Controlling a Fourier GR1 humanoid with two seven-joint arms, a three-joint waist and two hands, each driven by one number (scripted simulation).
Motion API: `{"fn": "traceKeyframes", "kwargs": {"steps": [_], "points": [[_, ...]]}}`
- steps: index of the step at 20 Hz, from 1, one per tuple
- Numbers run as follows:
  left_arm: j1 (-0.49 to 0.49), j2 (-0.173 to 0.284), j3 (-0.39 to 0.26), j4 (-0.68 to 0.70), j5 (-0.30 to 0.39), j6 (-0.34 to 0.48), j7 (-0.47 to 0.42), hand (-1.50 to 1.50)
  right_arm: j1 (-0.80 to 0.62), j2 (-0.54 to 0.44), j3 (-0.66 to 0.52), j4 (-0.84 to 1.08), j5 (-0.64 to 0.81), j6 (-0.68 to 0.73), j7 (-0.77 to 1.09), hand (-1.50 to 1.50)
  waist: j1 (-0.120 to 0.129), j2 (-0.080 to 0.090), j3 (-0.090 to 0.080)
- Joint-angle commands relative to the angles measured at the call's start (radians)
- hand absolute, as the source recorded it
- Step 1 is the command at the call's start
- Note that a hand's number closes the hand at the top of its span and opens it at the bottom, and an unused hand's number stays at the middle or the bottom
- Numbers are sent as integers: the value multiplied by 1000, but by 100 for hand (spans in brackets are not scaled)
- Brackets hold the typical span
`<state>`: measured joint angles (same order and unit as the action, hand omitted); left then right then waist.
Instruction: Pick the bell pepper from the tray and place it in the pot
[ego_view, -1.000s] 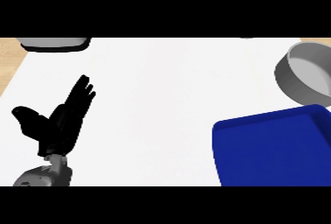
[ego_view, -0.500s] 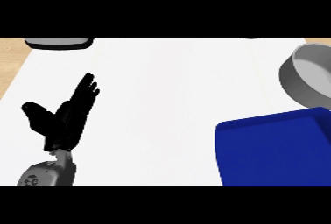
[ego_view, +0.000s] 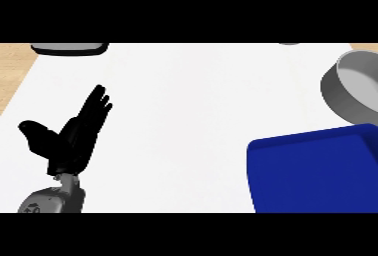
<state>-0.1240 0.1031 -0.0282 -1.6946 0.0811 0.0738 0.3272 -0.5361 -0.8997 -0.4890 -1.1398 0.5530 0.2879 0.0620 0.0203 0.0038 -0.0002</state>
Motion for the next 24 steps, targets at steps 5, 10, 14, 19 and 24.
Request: {"fn": "traceKeyframes", "kwargs": {"steps": [5, 10, 14, 19, 24], "points": [[-48, -35, -20, 37, -38, 31, -17, 0, -96, 74, 49, 287, 12, -17, -27, 150, 3, 5, 1], [-81, -9, 2, 8, -26, 28, 55, 0, -141, 115, 33, 431, -31, 23, -25, -150, 3, 4, 2], [17, -5, 0, -41, -4, -4, 18, 0, -183, 145, -54, 448, -123, -12, -21, -150, 2, 0, 1], [-7, -11, -1, -17, -20, 14, 40, 0, -202, 142, -191, 417, -217, -166, -98, -150, -12, -3, 1], [-16, -12, 0, 2, -17, -2, 11, 0, -223, 30, -264, 521, -248, -225, -151, -150, -8, 2, 1]]}}
